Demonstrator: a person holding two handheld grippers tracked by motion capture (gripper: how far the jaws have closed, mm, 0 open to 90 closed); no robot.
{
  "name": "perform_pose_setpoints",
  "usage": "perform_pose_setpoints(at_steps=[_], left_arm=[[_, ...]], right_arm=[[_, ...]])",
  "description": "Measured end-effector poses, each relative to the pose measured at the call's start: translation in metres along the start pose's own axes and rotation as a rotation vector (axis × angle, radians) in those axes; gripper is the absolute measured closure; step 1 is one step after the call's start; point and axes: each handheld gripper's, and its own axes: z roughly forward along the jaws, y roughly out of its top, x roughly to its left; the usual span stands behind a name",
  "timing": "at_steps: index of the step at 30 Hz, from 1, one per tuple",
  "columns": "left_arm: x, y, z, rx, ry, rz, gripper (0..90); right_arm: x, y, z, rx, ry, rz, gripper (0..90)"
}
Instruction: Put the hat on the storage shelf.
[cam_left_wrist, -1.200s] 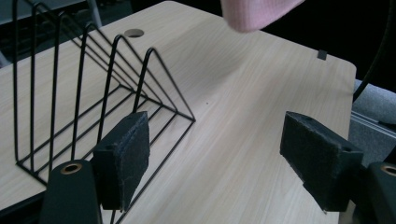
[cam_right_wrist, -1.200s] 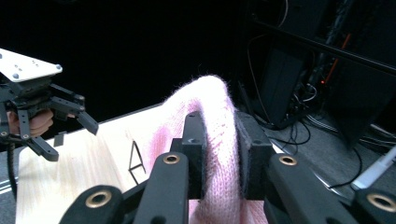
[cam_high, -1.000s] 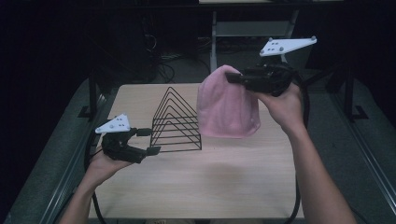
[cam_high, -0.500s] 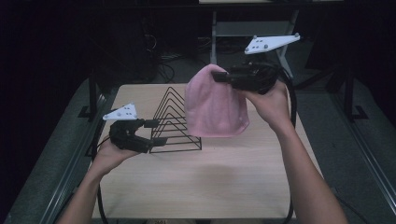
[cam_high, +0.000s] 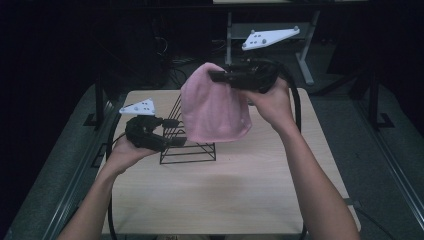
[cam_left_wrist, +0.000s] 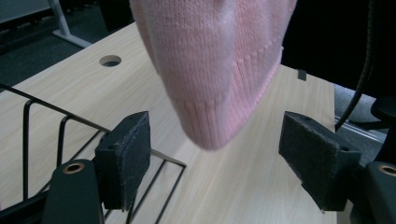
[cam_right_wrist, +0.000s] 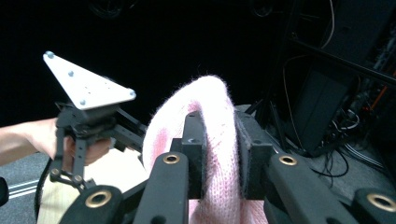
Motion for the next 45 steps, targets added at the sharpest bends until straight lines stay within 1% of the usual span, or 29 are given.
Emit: perform_pose_setpoints(at_steps=[1,3,4,5,7,9,12,13,15,17,19,20,21,24,26,29,32,33,35,36,38,39,43,45], left_arm=[[0.002,0.001,0.001,-0.004,-0.001,-0.004,25.1],[0.005,0.003,0.001,-0.011,0.0,-0.012,28.7],[0.007,0.004,0.002,-0.014,-0.005,-0.024,30.3],[0.009,0.004,0.003,-0.017,-0.02,-0.032,33.3],[0.013,0.003,0.004,-0.014,-0.055,-0.031,44.4],[0.015,0.003,0.003,-0.013,-0.071,-0.033,54.7],[0.017,0.003,0.0,-0.009,-0.072,-0.023,71.7],[0.018,0.004,-0.001,-0.012,-0.068,-0.015,74.9],[0.019,0.004,-0.002,-0.002,-0.05,-0.014,78.8],[0.022,0.005,-0.004,0.01,-0.036,-0.007,80.2],[0.025,0.007,-0.007,0.018,-0.011,0.003,80.6],[0.026,0.008,-0.008,0.018,-0.001,-0.002,80.6],[0.028,0.009,-0.008,0.023,0.01,0.002,80.6],[0.035,0.009,-0.008,0.029,0.038,-0.016,80.6],[0.04,0.008,-0.007,0.033,0.057,-0.038,80.5],[0.045,0.007,-0.005,0.032,0.065,-0.057,80.3],[0.047,0.006,-0.003,0.04,0.072,-0.06,80.0],[0.049,0.006,0.0,0.051,0.083,-0.055,79.9],[0.049,0.005,0.003,0.063,0.086,-0.053,79.8],[0.05,0.005,0.005,0.073,0.097,-0.042,79.9],[0.05,0.004,0.007,0.084,0.108,-0.039,79.8],[0.051,0.004,0.007,0.091,0.115,-0.033,79.8],[0.053,0.003,0.005,0.099,0.137,-0.032,79.0],[0.054,0.001,0.004,0.108,0.136,-0.034,79.0]], right_arm=[[0.0,0.002,0.002,0.0,0.005,0.0,75.3],[0.0,0.004,0.006,-0.002,0.011,-0.007,75.3],[0.0,0.005,0.008,-0.004,0.013,-0.005,75.3],[-0.001,0.006,0.009,-0.011,0.018,-0.004,75.3],[0.0,0.007,0.011,-0.023,0.028,0.001,75.3],[0.0,0.008,0.014,-0.032,0.037,0.004,75.3],[-0.002,0.008,0.017,-0.035,0.038,0.002,75.1],[-0.002,0.008,0.018,-0.034,0.037,0.002,75.1],[-0.005,0.008,0.019,-0.036,0.036,0.005,75.0],[-0.006,0.007,0.02,-0.037,0.036,0.013,74.7],[-0.008,0.006,0.021,-0.04,0.034,0.02,74.7],[-0.009,0.006,0.022,-0.037,0.027,0.02,74.7],[-0.01,0.006,0.023,-0.035,0.02,0.017,74.7],[-0.016,0.004,0.025,-0.033,0.008,0.034,74.6],[-0.02,0.002,0.028,-0.02,-0.004,0.039,74.5],[-0.025,-0.002,0.032,-0.018,-0.012,0.051,74.5],[-0.028,-0.005,0.035,-0.012,-0.018,0.059,74.5],[-0.029,-0.006,0.036,-0.011,-0.021,0.06,74.5],[-0.03,-0.007,0.038,-0.007,-0.026,0.057,74.4],[-0.031,-0.008,0.038,-0.005,-0.027,0.057,74.4],[-0.031,-0.01,0.04,-0.001,-0.025,0.055,74.1],[-0.03,-0.01,0.04,0.002,-0.024,0.055,74.1],[-0.029,-0.012,0.042,0.008,-0.021,0.05,74.0],[-0.029,-0.013,0.043,0.01,-0.014,0.051,73.9]])
